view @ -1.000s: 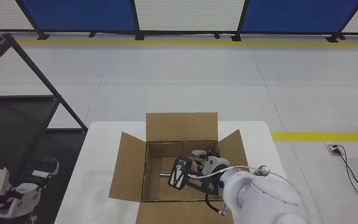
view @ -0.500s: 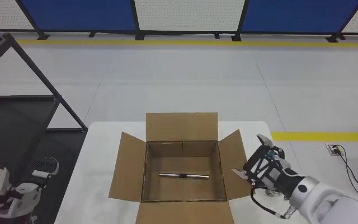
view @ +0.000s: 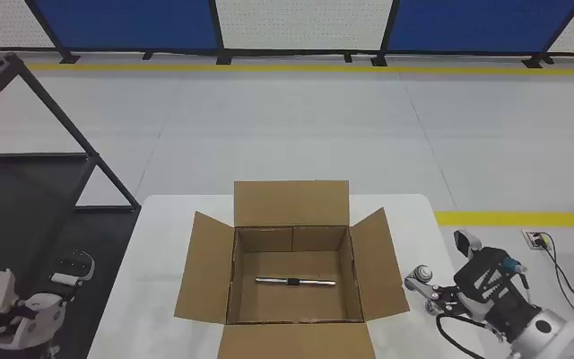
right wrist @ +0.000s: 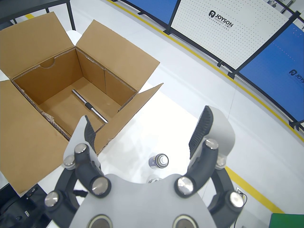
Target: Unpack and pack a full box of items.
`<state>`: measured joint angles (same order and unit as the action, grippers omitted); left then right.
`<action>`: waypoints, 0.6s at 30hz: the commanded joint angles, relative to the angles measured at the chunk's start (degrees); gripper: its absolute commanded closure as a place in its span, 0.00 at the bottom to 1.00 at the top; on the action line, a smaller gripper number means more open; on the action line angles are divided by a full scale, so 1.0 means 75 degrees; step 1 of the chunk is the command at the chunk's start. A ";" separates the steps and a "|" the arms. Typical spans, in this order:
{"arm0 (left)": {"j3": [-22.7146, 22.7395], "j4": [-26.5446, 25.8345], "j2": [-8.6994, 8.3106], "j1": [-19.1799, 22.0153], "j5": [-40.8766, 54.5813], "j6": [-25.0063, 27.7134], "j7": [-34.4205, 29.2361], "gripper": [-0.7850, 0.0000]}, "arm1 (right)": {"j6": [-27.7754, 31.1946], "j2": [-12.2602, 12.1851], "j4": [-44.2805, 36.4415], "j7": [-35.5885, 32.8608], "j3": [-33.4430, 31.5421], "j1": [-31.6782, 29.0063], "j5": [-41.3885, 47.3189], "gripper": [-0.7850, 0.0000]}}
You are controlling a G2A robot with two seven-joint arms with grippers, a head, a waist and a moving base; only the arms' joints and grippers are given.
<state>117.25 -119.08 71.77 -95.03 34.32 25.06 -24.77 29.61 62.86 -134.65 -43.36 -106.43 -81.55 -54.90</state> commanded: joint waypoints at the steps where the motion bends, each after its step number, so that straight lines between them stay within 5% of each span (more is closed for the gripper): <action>1: 0.0000 0.0000 0.0000 0.0000 0.0000 0.0000 0.0000 0.00 | 0.0000 0.0000 0.0000 0.0003 -0.0001 -0.0003 0.0001 0.00; 9: 0.0000 0.0000 0.0000 0.0000 0.0000 0.0000 0.0000 0.00 | -0.0277 -0.0028 0.0126 0.0081 -0.0002 -0.0028 -0.0440 0.00; 18: 0.0000 0.0000 0.0000 0.0000 0.0000 0.0000 0.0000 0.00 | -0.0024 -0.0100 0.0677 -0.0400 -0.1634 -0.1001 0.0040 0.00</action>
<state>117.25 -119.08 71.77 -95.03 34.32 25.06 -24.77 28.95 62.20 -130.13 -45.08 -117.52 -88.06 -54.17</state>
